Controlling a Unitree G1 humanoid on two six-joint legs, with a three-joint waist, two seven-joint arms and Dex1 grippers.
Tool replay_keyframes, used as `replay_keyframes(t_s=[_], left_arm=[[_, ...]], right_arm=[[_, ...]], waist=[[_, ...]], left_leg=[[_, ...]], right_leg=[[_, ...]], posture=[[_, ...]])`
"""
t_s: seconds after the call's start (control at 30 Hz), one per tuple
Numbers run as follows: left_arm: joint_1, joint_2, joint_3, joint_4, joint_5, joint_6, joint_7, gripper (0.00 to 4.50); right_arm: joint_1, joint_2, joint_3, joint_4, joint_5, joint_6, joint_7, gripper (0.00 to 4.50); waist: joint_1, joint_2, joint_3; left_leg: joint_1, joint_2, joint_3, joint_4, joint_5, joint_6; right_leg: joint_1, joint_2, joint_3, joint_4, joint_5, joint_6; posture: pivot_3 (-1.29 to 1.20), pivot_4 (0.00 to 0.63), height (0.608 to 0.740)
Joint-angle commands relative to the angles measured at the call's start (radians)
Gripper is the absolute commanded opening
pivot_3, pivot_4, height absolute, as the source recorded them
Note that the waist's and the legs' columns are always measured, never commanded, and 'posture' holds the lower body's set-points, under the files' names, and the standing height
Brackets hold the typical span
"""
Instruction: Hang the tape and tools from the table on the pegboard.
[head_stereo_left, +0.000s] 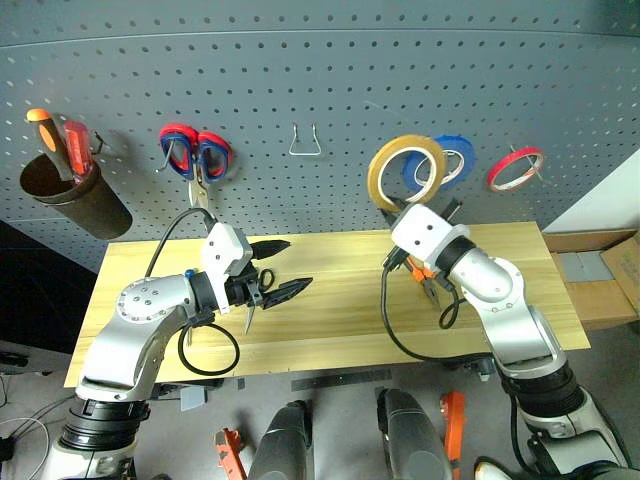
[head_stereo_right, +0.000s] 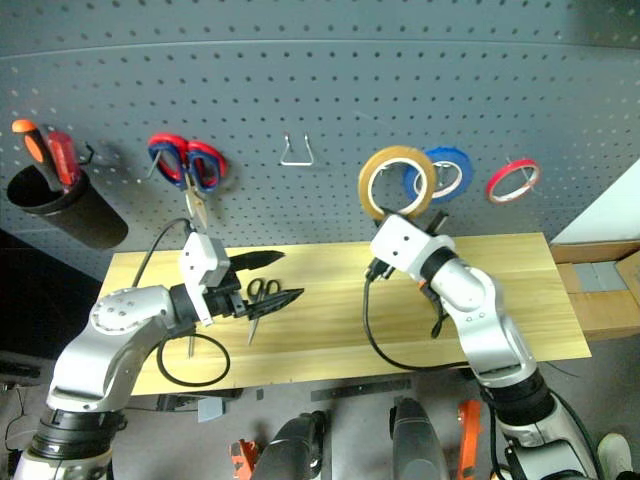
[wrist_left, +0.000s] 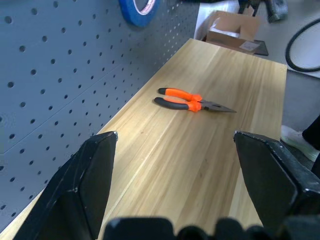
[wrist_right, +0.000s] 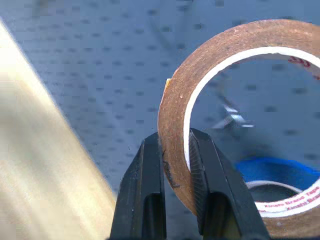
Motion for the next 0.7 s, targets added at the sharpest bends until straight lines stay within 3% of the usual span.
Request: replay_keyframes(t_s=[0.03, 0.2, 0.7], left_arm=[[0.012, 0.012, 0.024, -0.050, -0.011, -0.031, -0.003, 4.01], [0.010, 0.007, 0.033, -0.039, -0.028, -0.057, -0.016, 4.01], [-0.034, -0.011, 0.003, 0.018, -0.017, -0.106, -0.045, 4.01]], right_arm=[[0.027, -0.008, -0.009, -0.138, -0.018, 0.041, 0.015, 0.12], [0.027, 0.005, 0.013, -0.197, -0.021, 0.100, 0.036, 0.12], [-0.126, 0.070, 0.051, 0.222, -0.058, -0.067, -0.093, 0.12]], waist=[[0.003, 0.000, 0.000], [0.003, 0.000, 0.000], [0.002, 0.000, 0.000]], left_leg=[[0.000, 0.000, 0.000, 0.000, 0.000, 0.000], [-0.001, 0.000, 0.000, 0.000, 0.000, 0.000], [-0.001, 0.000, 0.002, -0.001, 0.000, 0.000]], right_leg=[[0.000, 0.000, 0.000, 0.000, 0.000, 0.000], [0.000, -0.001, 0.000, -0.002, 0.000, 0.000], [-0.001, -0.001, -0.001, -0.002, 0.000, 0.000]], posture=[[-0.09, 0.243, 0.740], [-0.10, 0.244, 0.740], [-0.09, 0.243, 0.740]])
